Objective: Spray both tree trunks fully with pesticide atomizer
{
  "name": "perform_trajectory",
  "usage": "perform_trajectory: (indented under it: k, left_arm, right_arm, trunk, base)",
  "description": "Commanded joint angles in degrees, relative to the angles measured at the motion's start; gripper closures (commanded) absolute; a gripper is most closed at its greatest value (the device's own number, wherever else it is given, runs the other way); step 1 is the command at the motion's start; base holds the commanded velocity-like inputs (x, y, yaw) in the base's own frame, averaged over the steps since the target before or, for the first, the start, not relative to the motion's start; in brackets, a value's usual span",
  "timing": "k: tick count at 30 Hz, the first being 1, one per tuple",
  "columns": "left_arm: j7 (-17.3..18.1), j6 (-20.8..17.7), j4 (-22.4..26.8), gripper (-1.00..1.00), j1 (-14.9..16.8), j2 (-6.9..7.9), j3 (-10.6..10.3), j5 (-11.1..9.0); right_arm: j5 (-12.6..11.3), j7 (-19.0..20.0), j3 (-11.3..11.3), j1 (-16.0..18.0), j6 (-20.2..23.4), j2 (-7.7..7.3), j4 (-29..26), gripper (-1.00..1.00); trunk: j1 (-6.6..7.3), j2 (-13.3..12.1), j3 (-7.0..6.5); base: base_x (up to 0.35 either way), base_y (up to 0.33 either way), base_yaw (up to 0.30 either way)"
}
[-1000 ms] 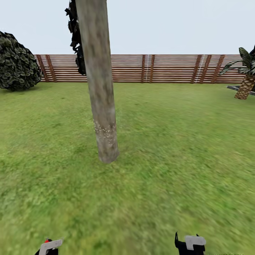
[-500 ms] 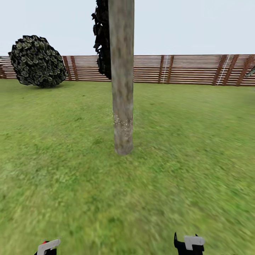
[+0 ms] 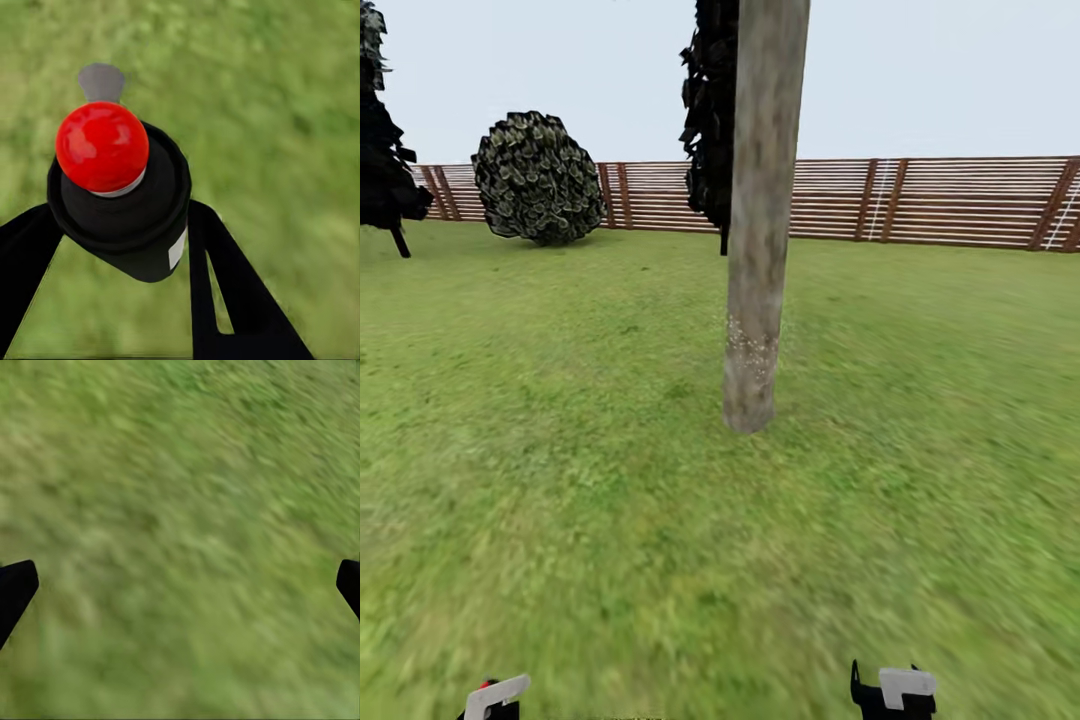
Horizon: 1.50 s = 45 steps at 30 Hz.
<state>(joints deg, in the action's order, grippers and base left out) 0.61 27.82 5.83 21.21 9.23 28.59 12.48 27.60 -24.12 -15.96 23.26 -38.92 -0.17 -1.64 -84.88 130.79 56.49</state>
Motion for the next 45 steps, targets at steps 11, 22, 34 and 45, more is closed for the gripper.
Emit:
perform_trajectory:
  k: [11, 22, 34, 45]
  left_arm:
    - [0.18, 0.21, -0.12, 1.0, 0.06, -0.09, 0.34, 0.69]
    - [0.13, -0.05, -0.12, 1.0, 0.06, 0.0, 0.41, 0.62]
    - [0.1, -0.05, -0.12, 1.0, 0.06, -0.01, 0.41, 0.62]
    - [0.12, -0.09, -0.12, 1.0, 0.06, -0.08, 0.4, 0.62]
  right_arm:
    - [0.6, -0.32, -0.3, 0.03, -0.1, -0.01, 0.06, -1.0]
    - [0.62, -0.32, -0.3, 0.03, -0.1, -0.01, 0.06, -1.0]
    - [0.62, -0.32, -0.3, 0.04, -0.1, -0.01, 0.06, -1.0]
    - [0.62, -0.32, -0.3, 0.03, -0.1, -0.01, 0.06, -1.0]
  trunk:
    - [0.01, 0.02, -0.13]
    - [0.01, 0.02, -0.13]
    - [0.01, 0.02, -0.13]
    - [0.01, 0.02, -0.13]
  base:
    - [0.0, 0.0, 0.28]
    - [0.0, 0.0, 0.279]
    - [0.0, 0.0, 0.28]
    - [0.0, 0.001, 0.28]
